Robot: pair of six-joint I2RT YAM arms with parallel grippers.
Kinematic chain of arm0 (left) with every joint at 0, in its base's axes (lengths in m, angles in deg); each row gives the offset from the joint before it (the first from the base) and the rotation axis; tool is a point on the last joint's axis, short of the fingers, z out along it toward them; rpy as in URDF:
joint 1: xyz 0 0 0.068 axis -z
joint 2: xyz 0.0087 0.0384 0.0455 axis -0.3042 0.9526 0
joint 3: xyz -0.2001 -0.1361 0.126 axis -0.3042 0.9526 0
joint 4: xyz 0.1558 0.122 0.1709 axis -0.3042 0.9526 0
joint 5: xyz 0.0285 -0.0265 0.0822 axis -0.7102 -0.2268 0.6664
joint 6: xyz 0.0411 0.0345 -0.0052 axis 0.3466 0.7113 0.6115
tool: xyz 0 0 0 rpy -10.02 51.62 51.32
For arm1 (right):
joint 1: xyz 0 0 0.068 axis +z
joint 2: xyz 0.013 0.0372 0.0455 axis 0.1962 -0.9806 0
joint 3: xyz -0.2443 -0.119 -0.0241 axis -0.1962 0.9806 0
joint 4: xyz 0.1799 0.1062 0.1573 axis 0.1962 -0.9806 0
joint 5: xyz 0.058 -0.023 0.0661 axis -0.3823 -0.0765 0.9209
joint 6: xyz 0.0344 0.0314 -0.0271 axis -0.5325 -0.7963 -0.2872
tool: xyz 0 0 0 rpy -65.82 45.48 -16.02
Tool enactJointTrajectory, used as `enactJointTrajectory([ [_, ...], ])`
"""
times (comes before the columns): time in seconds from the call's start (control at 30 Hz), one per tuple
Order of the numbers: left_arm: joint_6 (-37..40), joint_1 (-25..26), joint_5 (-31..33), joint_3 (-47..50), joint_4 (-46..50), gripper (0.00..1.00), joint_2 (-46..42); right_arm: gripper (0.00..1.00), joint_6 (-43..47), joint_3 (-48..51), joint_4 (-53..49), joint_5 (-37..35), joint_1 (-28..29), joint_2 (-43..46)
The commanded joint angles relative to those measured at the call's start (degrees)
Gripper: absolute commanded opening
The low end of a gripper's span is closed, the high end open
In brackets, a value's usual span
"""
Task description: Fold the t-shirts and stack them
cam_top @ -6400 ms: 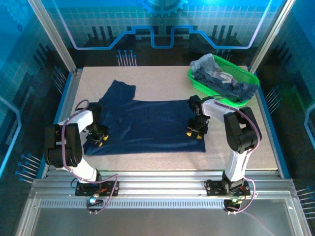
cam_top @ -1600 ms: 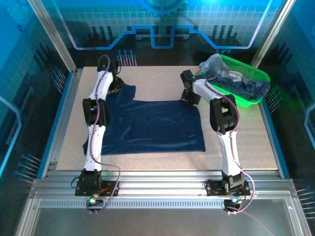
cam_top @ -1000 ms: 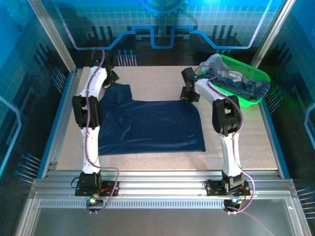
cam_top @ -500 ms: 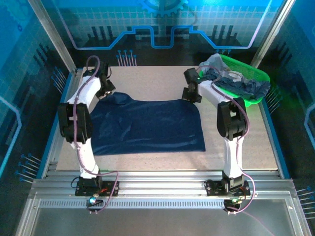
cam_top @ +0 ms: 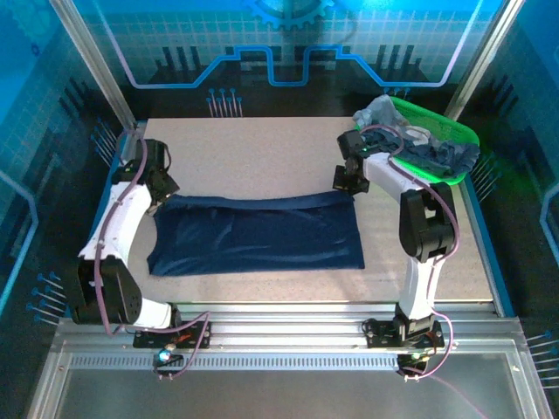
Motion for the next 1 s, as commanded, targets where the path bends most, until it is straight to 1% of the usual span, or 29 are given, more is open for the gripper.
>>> enactJointTrajectory([
  [0.0, -2.04, -0.35, 2.52, 3.59, 1.83, 0.00, -3.51, 0.00, -0.69, 1.79, -1.74, -0.97, -0.92, 2.41],
  [0.17, -4.37, -0.34, 0.81, 7.67, 2.52, 0.00, -5.49, 0.00, -1.11, 3.86, -2.45, -0.30, -0.70, 2.72],
  [0.4, -9.91, -0.15, -0.25, 13.14, 4.61, 0.00, -10.14, 0.00, -1.48, 7.15, -2.81, -1.82, -0.30, 6.00],
  [0.57, -14.14, 0.42, -2.15, 17.14, 6.38, 0.00, -13.26, 0.00, -2.07, 8.55, -3.51, -2.35, 0.21, 6.51],
  [0.67, -16.33, 1.23, -1.15, 19.10, 7.69, 0.00, -15.10, 0.00, -2.61, 9.43, -4.04, -2.59, 0.62, 6.91],
  [0.97, -17.99, 1.33, 1.92, 21.28, 9.79, 0.00, -16.95, 0.00, -5.05, 14.32, -5.54, -4.72, 1.90, 8.36],
])
